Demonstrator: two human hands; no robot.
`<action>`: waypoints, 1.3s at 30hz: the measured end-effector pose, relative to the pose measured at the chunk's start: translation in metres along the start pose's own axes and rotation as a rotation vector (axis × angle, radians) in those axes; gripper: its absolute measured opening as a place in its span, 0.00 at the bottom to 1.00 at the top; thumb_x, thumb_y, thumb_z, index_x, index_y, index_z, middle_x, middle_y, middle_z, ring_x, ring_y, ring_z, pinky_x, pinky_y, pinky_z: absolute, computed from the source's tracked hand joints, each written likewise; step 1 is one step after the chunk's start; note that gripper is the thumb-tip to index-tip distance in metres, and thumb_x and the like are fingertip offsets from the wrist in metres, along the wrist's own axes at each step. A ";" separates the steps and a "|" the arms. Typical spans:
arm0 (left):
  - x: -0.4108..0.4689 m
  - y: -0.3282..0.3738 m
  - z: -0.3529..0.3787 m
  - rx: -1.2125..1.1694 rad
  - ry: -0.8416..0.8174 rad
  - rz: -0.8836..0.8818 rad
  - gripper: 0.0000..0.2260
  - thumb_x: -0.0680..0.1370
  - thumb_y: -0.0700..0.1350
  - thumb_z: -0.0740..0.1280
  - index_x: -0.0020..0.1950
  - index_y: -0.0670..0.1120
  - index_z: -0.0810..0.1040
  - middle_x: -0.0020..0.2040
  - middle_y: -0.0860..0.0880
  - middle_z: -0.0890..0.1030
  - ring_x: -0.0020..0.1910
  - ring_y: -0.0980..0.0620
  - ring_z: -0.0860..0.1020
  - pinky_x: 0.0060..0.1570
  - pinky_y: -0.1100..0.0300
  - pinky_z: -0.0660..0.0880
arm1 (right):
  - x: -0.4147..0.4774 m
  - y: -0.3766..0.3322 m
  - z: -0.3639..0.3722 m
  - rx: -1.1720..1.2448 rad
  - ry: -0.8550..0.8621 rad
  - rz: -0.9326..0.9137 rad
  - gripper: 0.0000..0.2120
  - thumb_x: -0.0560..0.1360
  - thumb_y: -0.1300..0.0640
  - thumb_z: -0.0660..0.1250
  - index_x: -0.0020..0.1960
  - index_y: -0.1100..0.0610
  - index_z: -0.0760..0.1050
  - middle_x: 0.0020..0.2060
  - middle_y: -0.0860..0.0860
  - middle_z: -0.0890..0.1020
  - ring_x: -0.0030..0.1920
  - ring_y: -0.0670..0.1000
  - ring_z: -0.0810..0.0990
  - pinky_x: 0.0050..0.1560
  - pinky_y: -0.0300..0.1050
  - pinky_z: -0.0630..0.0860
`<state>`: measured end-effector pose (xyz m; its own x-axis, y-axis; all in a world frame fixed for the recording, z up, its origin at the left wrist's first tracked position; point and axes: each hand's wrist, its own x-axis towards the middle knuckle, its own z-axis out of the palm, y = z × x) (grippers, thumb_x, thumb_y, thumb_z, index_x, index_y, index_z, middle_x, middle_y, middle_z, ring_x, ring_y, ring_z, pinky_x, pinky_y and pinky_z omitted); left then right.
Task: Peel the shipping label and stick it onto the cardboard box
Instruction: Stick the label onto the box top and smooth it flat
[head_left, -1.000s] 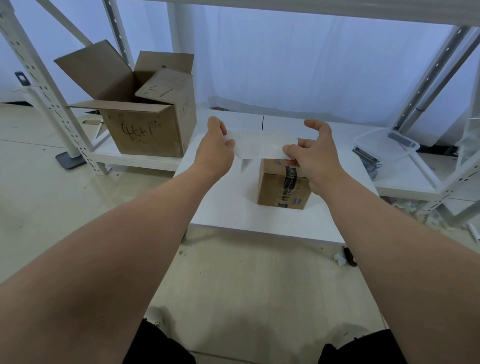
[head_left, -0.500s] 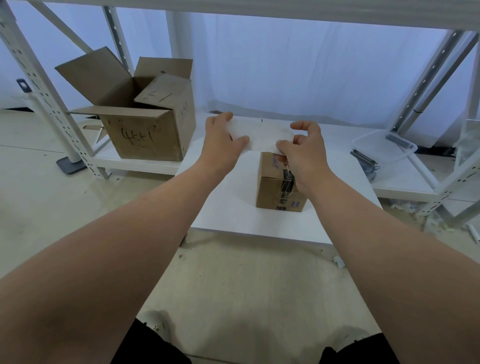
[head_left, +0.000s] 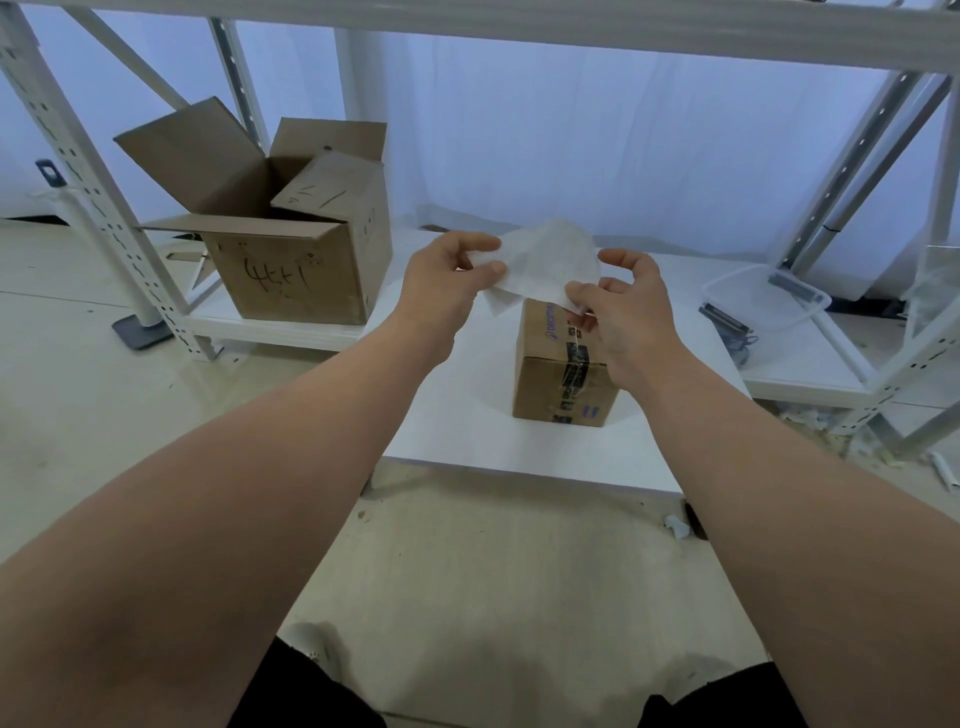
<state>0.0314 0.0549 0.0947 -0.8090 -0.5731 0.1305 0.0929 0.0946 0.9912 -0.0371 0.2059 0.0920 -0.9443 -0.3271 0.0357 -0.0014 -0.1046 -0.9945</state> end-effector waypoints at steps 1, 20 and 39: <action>0.000 0.000 0.000 -0.034 -0.004 -0.029 0.09 0.74 0.37 0.70 0.52 0.47 0.79 0.49 0.47 0.76 0.43 0.54 0.74 0.41 0.67 0.71 | 0.000 0.000 0.000 0.004 -0.003 -0.001 0.19 0.73 0.68 0.67 0.58 0.53 0.66 0.40 0.52 0.80 0.38 0.49 0.80 0.39 0.41 0.79; 0.006 -0.016 -0.002 0.225 0.148 0.007 0.03 0.77 0.39 0.66 0.48 0.44 0.79 0.35 0.53 0.74 0.33 0.56 0.71 0.36 0.66 0.69 | -0.002 -0.005 -0.001 0.001 0.017 0.016 0.21 0.71 0.70 0.69 0.58 0.54 0.67 0.42 0.51 0.74 0.36 0.48 0.77 0.40 0.42 0.76; 0.007 -0.024 -0.010 0.346 0.134 -0.005 0.04 0.78 0.38 0.62 0.46 0.45 0.70 0.35 0.52 0.70 0.32 0.58 0.69 0.30 0.66 0.66 | -0.001 0.009 -0.013 -0.085 -0.011 0.048 0.16 0.70 0.70 0.70 0.51 0.54 0.70 0.45 0.57 0.79 0.39 0.52 0.81 0.43 0.45 0.80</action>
<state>0.0296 0.0407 0.0720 -0.7240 -0.6733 0.1499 -0.1312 0.3477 0.9284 -0.0400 0.2175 0.0817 -0.9403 -0.3403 -0.0113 0.0150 -0.0084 -0.9999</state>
